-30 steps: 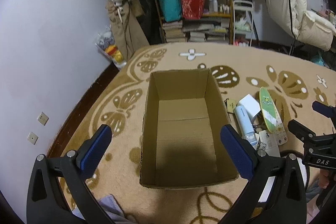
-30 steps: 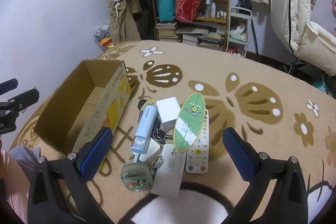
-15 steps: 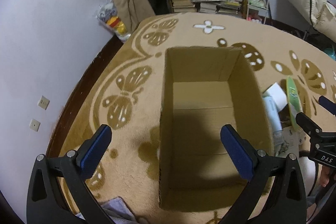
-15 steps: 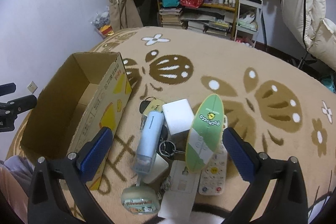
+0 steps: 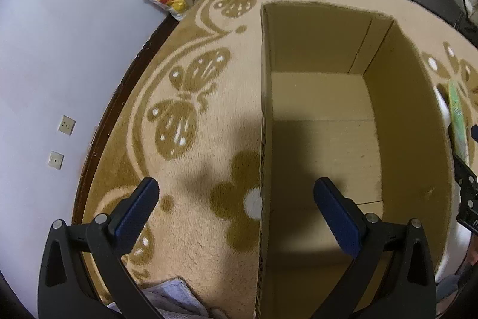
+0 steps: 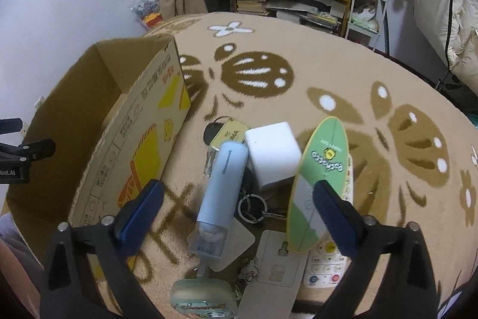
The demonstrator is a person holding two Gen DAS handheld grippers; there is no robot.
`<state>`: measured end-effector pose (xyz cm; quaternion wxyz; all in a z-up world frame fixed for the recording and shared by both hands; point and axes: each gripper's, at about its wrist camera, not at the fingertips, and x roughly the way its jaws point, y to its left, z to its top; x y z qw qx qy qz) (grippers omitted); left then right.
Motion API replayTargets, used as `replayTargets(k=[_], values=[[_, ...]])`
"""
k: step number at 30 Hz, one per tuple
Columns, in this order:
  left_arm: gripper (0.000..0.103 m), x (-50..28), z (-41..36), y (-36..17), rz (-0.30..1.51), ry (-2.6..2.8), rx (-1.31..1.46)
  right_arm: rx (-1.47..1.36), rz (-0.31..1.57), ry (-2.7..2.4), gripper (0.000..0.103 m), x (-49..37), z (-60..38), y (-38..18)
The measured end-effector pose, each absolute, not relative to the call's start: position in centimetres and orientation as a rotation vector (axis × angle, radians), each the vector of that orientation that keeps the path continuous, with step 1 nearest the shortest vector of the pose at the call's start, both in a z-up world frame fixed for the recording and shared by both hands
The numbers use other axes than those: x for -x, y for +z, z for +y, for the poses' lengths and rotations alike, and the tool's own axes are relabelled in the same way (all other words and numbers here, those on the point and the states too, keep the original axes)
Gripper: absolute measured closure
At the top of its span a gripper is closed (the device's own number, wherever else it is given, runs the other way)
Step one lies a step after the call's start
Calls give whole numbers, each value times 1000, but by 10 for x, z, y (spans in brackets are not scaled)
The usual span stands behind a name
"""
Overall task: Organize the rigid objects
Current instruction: 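Grip the cardboard box wall with the left tool while the right tool approaches the blue power bank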
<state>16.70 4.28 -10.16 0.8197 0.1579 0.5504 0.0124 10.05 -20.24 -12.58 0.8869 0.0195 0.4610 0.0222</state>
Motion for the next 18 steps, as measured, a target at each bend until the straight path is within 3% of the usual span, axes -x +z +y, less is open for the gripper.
replayTargets(k=[4,9,12,14,16,18], values=[[2,-167,40,-110,1201,24,-375,-37,981,46,13,-102,-198,-139],[12,-170,43,-117,1233,40,-390,-68,999,64,26,-106,-197,-150],[18,-172,47,-119,1244,50,-386,-71,1009,65,27,-110,-196,-155],[24,-174,49,-121,1258,51,-378,-82,1010,64,31,-112,-195,-158],[40,-176,52,-127,1280,51,-373,-89,1018,59,38,-115,-194,-162],[48,-177,54,-132,1306,36,-357,-95,1023,59,42,-115,-193,-164]])
